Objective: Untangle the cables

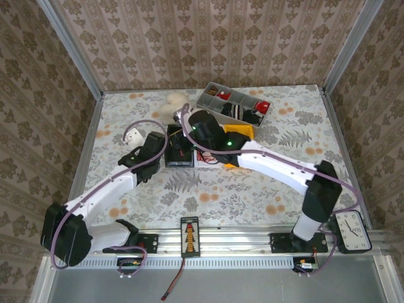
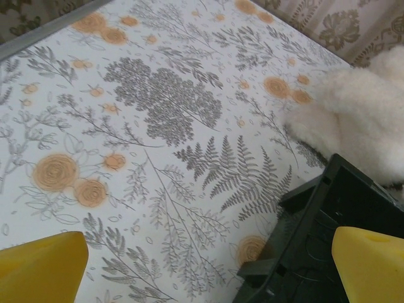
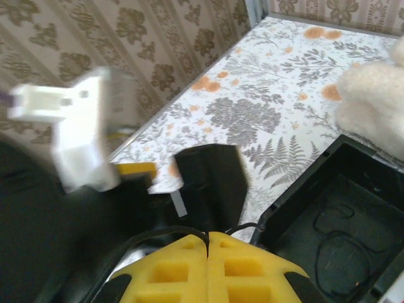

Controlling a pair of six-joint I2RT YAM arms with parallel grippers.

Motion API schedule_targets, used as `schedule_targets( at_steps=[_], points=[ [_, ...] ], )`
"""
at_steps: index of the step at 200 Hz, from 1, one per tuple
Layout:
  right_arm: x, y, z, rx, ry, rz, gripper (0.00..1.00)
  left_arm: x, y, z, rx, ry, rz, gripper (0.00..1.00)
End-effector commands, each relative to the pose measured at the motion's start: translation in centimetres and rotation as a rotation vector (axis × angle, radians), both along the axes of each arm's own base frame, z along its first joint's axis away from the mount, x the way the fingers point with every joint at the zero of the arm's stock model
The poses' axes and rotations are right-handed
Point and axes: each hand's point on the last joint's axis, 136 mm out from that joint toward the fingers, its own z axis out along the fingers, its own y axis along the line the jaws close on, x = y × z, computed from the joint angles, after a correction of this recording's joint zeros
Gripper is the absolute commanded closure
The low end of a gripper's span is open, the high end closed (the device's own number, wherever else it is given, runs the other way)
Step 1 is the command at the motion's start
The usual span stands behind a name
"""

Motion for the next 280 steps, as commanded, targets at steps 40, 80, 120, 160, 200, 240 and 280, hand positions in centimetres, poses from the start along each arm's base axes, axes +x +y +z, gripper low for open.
schedule_targets(
  at_steps=[40, 80, 120, 160, 200, 240, 280],
  points=[
    [6.7, -1.8, -3.6, 0.033, 0.098, -0.135, 0.95, -2.5, 4.8, -0.1, 0.058, 0.006, 0.129, 0.00],
    [9.4, -3.9, -5.5, 0.046, 0.136, -0.241, 0.96, -2.8, 5.6, -0.3, 0.060, 0.011, 0.151, 0.00],
    [10.0, -4.0, -5.8, 0.049, 0.148, -0.247, 0.95, -3.0, 5.9, -0.7, 0.059, 0.024, 0.154, 0.00],
    [9.5, -3.3, -4.4, 0.082, 0.123, -0.192, 0.95, -2.9, 5.8, -0.6, 0.046, 0.016, 0.151, 0.00],
    [7.8, -2.2, 1.3, 0.191, 0.050, -0.093, 0.96, -3.0, 5.9, -0.8, 0.052, 0.024, 0.151, 0.00],
    [5.6, -1.9, 7.4, 0.303, -0.022, -0.008, 0.97, -3.2, 6.0, -1.0, 0.051, 0.030, 0.156, 0.00],
    [4.3, -2.3, 12.1, 0.377, -0.087, 0.037, 0.96, -3.3, 6.2, -1.4, 0.054, 0.039, 0.163, 0.00]
  ],
)
